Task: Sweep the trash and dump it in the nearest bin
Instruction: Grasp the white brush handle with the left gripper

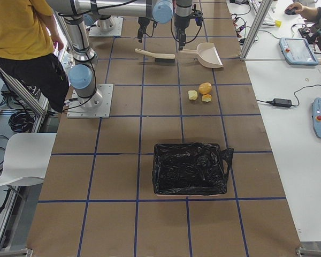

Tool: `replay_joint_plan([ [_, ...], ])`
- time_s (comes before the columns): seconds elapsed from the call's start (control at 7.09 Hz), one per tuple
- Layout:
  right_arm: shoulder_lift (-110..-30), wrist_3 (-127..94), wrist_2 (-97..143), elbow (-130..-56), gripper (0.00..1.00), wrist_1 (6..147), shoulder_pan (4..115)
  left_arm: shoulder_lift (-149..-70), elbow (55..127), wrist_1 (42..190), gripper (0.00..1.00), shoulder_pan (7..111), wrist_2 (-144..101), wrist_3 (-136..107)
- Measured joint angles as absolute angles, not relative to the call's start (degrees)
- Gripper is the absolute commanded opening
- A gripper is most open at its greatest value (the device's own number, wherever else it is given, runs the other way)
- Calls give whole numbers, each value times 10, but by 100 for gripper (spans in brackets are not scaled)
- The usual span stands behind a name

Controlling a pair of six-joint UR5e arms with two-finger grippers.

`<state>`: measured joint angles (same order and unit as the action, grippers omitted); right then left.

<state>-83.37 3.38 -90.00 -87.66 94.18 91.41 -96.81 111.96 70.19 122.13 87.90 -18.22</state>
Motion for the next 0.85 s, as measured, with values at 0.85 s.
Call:
replay_joint_plan([
  [0.85, -819, 32, -901, -874, 100, 959, 926, -1025, 1138, 630, 72, 1261, 882, -203],
])
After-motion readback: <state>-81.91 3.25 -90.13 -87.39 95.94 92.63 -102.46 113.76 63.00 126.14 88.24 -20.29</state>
